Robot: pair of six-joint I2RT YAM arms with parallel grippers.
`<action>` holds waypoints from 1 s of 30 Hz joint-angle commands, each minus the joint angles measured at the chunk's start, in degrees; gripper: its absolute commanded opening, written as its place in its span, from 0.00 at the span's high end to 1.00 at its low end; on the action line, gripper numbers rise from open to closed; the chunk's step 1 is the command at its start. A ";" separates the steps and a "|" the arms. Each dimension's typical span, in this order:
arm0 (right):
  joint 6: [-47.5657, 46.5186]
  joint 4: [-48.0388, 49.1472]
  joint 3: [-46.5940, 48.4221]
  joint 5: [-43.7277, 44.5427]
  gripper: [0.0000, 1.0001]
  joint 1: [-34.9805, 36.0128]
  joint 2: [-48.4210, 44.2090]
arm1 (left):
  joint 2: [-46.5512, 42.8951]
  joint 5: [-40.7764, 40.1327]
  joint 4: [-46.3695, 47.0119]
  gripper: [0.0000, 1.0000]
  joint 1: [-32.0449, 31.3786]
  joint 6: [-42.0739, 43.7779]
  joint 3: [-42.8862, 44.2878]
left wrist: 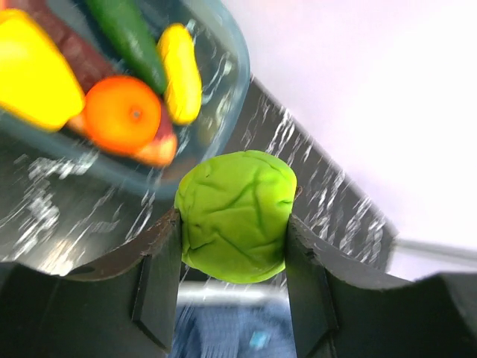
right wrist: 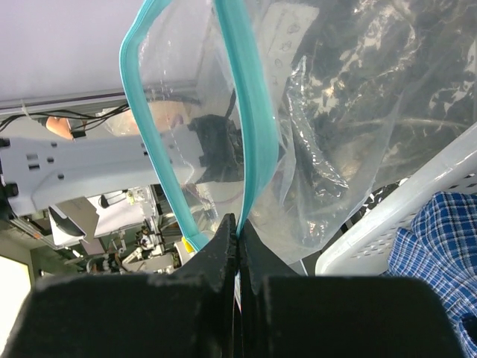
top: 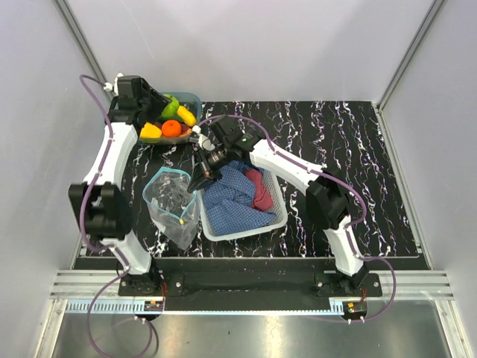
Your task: Open the zip-top bag and remove the fake food
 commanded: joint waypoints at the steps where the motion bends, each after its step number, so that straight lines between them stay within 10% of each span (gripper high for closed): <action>1: -0.77 2.40 -0.32 -1.85 1.00 0.31 -1.42 | 10.67 10.99 14.77 0.98 2.73 -8.07 6.79; 5: 0.55 3.89 0.12 -2.55 1.00 0.39 -1.16 | 21.77 14.86 11.70 0.87 3.52 -7.47 18.22; 14: 0.90 4.42 -0.40 -2.64 1.00 0.04 -0.98 | 27.78 12.77 6.15 0.01 3.96 -6.59 25.63; 30: 5.37 4.42 6.70 2.88 1.00 -1.01 2.43 | -12.37 17.95 1.85 0.01 -3.59 -7.64 0.23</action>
